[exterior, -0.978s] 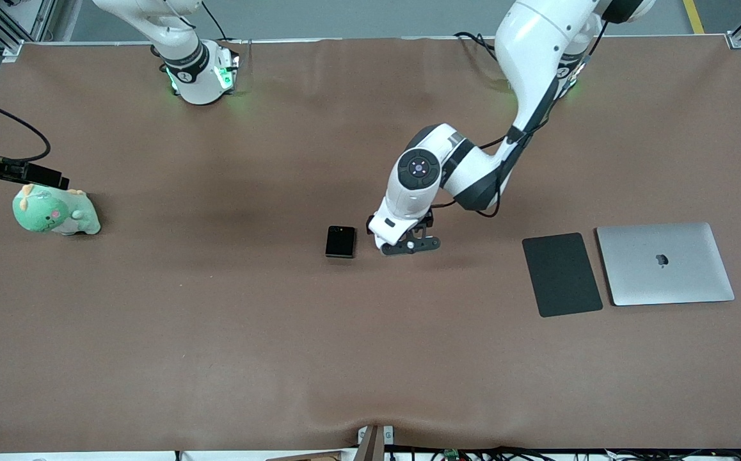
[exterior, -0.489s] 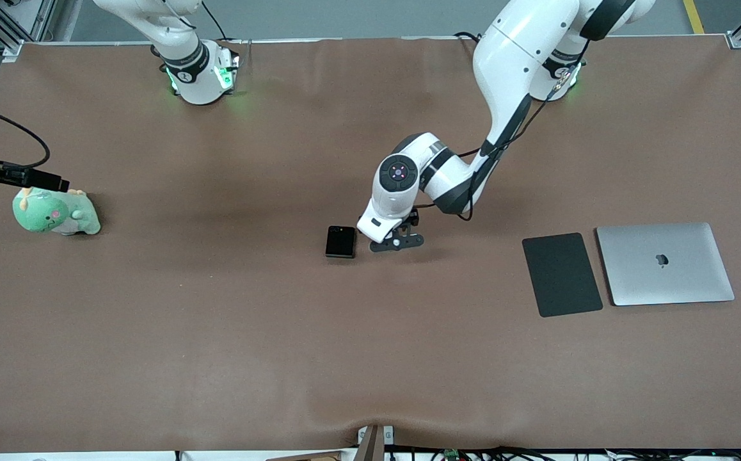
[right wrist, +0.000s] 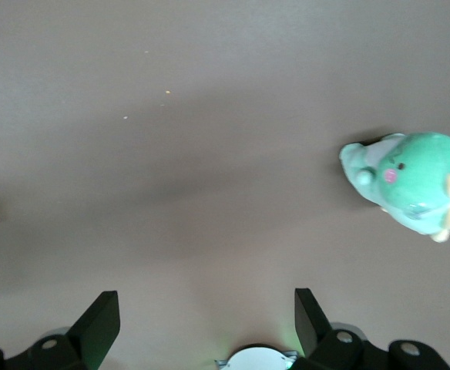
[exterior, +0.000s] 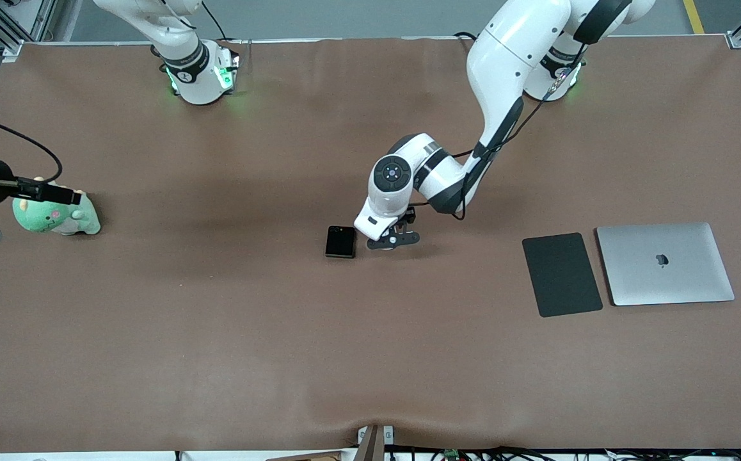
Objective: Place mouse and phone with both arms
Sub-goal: 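Grasp the white mouse with the left gripper while the right gripper reaches out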
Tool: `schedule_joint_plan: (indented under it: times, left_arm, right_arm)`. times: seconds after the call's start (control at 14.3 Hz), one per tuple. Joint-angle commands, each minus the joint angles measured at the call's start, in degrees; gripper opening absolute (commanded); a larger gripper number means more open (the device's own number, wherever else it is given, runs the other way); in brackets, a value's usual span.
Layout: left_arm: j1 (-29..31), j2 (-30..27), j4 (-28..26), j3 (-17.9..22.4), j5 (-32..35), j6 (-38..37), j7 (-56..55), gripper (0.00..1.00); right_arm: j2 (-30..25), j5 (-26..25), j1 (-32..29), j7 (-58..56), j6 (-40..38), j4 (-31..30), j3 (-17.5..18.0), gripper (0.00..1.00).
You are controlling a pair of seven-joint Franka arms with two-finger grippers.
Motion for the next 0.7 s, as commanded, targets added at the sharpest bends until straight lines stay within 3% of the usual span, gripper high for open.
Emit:
schedule_joint_plan:
  times: [0.0,0.35,0.63]
  left_arm:
    - [-0.9,0.8,1.1,0.7,1.5,0.7,-1.8,0.64]
    - [-0.8,0.8,1.2,0.7,2.9,0.7,-1.7,0.45]
    - [0.1,-0.3,1.2,0.9,4.2,0.2,-1.4,0.42]
  right_arm:
    - [1.6,1.5,0.0,-0.5,1.4,0.2,0.5,1.0]
    - [3.2,1.9,3.7,0.3,3.4,-1.9,0.8,1.0]
    - [3.2,7.9,6.7,0.3,8.4,-6.1,0.8,1.0]
